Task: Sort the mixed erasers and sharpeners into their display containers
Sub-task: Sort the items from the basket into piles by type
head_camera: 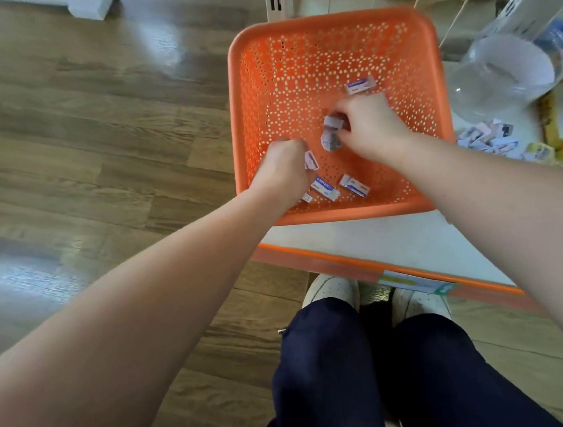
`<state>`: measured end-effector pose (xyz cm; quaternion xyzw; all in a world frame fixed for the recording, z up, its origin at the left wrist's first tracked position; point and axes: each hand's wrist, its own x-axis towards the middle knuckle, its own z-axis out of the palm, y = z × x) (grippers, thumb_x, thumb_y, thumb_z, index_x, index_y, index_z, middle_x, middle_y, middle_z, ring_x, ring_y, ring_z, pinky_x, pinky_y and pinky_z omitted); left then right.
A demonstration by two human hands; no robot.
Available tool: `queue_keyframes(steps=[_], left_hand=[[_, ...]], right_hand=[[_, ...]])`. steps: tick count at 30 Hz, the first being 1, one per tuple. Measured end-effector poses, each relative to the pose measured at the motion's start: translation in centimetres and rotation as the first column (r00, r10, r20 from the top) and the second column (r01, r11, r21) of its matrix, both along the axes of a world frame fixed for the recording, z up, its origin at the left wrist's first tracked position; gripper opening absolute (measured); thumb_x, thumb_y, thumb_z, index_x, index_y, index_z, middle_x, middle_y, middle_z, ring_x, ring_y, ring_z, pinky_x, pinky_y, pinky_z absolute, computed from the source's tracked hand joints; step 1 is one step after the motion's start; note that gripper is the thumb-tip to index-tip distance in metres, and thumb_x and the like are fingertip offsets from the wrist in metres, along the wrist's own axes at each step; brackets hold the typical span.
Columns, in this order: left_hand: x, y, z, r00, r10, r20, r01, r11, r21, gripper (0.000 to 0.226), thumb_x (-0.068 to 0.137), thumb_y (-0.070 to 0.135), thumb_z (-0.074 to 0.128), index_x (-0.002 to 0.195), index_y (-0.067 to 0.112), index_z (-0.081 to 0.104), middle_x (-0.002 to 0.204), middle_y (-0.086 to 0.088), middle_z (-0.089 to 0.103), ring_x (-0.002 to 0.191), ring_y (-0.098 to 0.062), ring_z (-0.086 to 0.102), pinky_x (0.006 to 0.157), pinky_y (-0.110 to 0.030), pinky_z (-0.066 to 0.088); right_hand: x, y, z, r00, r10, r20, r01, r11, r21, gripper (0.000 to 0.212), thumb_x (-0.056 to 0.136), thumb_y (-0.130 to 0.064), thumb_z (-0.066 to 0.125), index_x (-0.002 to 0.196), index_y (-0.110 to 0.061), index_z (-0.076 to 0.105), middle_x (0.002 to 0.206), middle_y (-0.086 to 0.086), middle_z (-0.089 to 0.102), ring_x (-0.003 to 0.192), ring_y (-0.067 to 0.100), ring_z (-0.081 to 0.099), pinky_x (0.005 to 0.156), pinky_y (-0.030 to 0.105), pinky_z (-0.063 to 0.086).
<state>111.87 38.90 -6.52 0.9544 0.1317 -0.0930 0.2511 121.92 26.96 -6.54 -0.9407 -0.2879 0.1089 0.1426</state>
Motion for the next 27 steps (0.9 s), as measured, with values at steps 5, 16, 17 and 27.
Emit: queue_keyframes(steps=[5, 16, 17, 27], left_hand=[[-0.3, -0.4, 0.7, 1.0, -0.015, -0.001, 0.015, 1.0, -0.005, 0.036, 0.082, 0.018, 0.065, 0.116, 0.006, 0.06, 0.112, -0.016, 0.059, 0.1, -0.031, 0.058, 0.07, -0.025, 0.038], [0.7, -2.3, 4.9, 0.997, 0.006, 0.083, -0.012, 0.998, 0.068, 0.041, 0.082, 0.033, 0.063, 0.119, 0.016, 0.058, 0.115, -0.008, 0.057, 0.11, -0.029, 0.05, 0.085, -0.036, 0.043], [0.9, -2.8, 5.4, 0.995, -0.002, 0.103, -0.006, 0.997, 0.074, 0.042, 0.082, 0.035, 0.062, 0.12, 0.018, 0.058, 0.116, -0.006, 0.058, 0.11, -0.028, 0.051, 0.084, -0.036, 0.043], [4.7, -12.3, 7.6, 0.895, -0.395, 0.208, 0.371, 0.917, 0.146, 0.048, 0.084, 0.042, 0.056, 0.127, 0.022, 0.053, 0.123, -0.001, 0.06, 0.115, -0.025, 0.052, 0.099, -0.037, 0.036]], right_hand=[[-1.0, -1.3, 1.3, 0.998, 0.039, 0.046, -0.043, 0.994, 0.101, 0.027, 0.083, -0.01, 0.055, 0.108, -0.007, 0.065, 0.111, 0.014, 0.064, 0.106, 0.031, 0.056, 0.09, 0.036, 0.042], [-1.5, -7.6, 5.7, 0.984, -0.163, 0.072, 0.13, 0.931, 0.341, 0.023, 0.085, -0.008, 0.057, 0.105, -0.011, 0.068, 0.106, 0.011, 0.062, 0.099, 0.022, 0.056, 0.082, 0.019, 0.035], [-1.5, -8.7, 6.0, 0.979, -0.188, 0.079, 0.151, 0.928, 0.34, 0.023, 0.085, -0.008, 0.057, 0.104, -0.011, 0.069, 0.104, 0.011, 0.063, 0.098, 0.023, 0.056, 0.084, 0.023, 0.038], [-1.5, -18.3, 7.3, 0.932, -0.362, 0.014, 0.347, 0.903, 0.252, 0.025, 0.089, -0.012, 0.056, 0.11, -0.008, 0.068, 0.108, 0.01, 0.068, 0.101, 0.024, 0.06, 0.088, 0.027, 0.04]])
